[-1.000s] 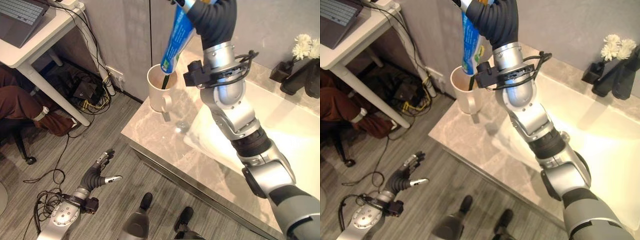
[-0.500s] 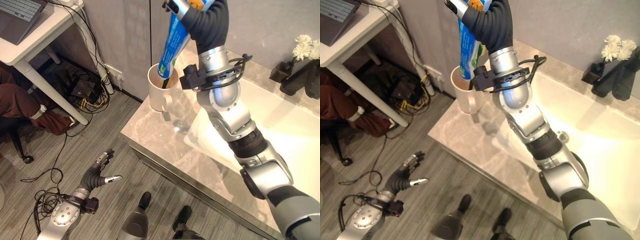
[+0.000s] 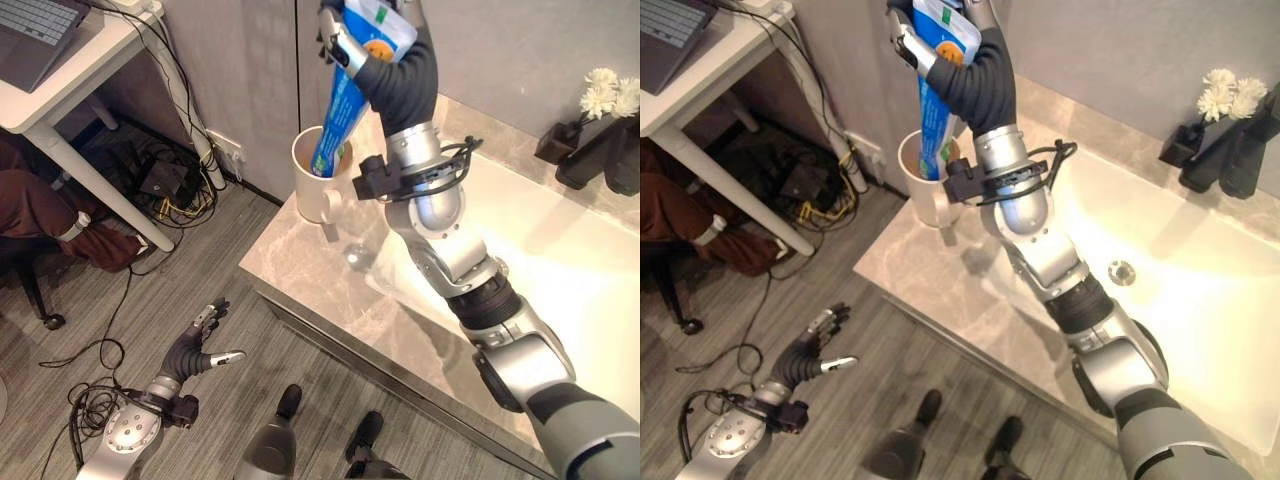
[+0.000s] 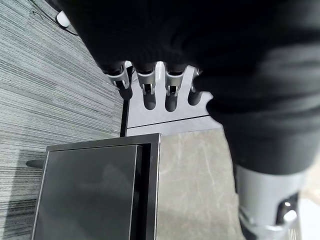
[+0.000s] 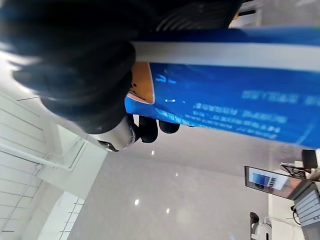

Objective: Put brush and paste in cup on sink, flatten towel.

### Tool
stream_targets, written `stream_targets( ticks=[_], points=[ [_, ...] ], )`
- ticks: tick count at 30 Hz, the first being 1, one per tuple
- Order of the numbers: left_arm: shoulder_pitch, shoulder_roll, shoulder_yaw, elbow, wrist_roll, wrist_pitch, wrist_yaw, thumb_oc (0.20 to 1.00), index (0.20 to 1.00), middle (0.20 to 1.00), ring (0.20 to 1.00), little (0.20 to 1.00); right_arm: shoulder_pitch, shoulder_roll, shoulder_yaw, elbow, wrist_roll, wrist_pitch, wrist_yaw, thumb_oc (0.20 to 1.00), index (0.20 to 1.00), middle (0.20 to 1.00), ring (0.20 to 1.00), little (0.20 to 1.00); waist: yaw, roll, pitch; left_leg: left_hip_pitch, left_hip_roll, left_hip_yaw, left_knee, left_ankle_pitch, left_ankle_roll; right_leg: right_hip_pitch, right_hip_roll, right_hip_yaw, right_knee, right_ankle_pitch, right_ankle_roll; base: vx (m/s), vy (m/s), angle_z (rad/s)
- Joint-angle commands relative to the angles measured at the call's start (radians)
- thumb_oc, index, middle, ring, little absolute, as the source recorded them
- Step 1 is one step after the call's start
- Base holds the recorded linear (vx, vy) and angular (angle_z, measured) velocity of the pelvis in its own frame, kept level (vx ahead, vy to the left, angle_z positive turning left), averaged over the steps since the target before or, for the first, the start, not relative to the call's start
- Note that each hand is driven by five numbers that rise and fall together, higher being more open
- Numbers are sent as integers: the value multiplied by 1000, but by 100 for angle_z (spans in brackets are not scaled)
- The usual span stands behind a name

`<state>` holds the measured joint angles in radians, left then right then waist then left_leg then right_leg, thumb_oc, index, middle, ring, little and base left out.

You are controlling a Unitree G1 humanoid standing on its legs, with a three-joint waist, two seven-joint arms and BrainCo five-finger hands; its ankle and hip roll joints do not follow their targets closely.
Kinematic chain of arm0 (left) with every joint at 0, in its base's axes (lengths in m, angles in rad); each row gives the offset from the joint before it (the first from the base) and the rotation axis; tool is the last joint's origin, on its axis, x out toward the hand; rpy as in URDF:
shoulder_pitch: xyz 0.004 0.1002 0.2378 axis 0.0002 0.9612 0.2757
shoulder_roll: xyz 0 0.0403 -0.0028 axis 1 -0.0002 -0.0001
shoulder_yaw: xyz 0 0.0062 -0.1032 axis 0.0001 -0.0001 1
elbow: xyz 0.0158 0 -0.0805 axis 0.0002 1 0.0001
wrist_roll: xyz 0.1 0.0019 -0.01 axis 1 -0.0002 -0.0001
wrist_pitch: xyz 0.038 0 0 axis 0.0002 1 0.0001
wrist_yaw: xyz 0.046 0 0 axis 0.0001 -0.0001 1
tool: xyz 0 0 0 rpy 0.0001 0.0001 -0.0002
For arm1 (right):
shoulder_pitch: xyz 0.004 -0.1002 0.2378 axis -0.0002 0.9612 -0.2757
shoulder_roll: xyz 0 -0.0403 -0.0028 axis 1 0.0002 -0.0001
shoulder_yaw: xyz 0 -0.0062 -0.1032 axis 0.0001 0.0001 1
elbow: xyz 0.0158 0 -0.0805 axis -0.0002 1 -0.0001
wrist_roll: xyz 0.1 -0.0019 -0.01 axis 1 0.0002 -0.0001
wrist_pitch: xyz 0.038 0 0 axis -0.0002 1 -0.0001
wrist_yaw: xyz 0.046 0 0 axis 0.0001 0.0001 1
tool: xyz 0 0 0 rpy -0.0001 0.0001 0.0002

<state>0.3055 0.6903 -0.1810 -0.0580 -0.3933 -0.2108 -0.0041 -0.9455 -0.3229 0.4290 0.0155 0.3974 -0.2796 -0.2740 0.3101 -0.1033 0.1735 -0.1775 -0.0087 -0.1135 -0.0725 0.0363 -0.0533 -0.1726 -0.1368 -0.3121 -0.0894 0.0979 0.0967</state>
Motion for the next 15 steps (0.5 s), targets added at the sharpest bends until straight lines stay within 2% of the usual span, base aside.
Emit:
stream_targets(
  ticks=[1, 5, 11, 14, 15],
  points=[
    [25, 16, -2, -32, 0, -43, 12, 1000, 1000, 1000, 1000, 1000, -60, 3, 1, -40, 16, -42, 17, 200, 200, 200, 200, 200, 3, -33, -5, -6, -42, -4, -15, 2, 52, 89, -61, 45, 2, 12, 70, 0, 0, 0],
    [22, 15, -8, -16, 4, -43, 11, 1000, 1000, 1000, 1000, 1000, -51, 8, 3, -32, 23, -40, 20, 200, 200, 200, 200, 200, 6, -34, -3, -7, -43, -7, -15, 3, 53, 90, -62, 42, 2, 13, 70, 0, 0, 0],
    [15, 16, -25, 18, 15, -43, 9, 1000, 1000, 1000, 1000, 1000, -46, 23, 6, -15, 23, -36, 16, 335, 335, 335, 335, 335, 11, -39, -2, -9, -43, -13, -15, 4, 54, 90, -64, 38, 2, 14, 71, 0, 0, 0],
    [12, 20, -32, 33, 19, -44, 7, 1000, 1000, 1000, 1000, 1000, -49, 26, 6, -4, 19, -36, 13, 416, 416, 416, 416, 416, 14, -41, -3, -11, -44, -14, -15, 4, 55, 89, -64, 37, 2, 14, 71, 0, 0, 0],
    [11, 21, -34, 36, 19, -44, 5, 1000, 1000, 1000, 1000, 1000, -50, 27, 8, -3, 18, -35, 16, 470, 470, 470, 470, 470, 15, -42, -3, -11, -44, -14, -15, 4, 54, 89, -64, 36, 2, 14, 71, 0, 0, 0]
  ],
)
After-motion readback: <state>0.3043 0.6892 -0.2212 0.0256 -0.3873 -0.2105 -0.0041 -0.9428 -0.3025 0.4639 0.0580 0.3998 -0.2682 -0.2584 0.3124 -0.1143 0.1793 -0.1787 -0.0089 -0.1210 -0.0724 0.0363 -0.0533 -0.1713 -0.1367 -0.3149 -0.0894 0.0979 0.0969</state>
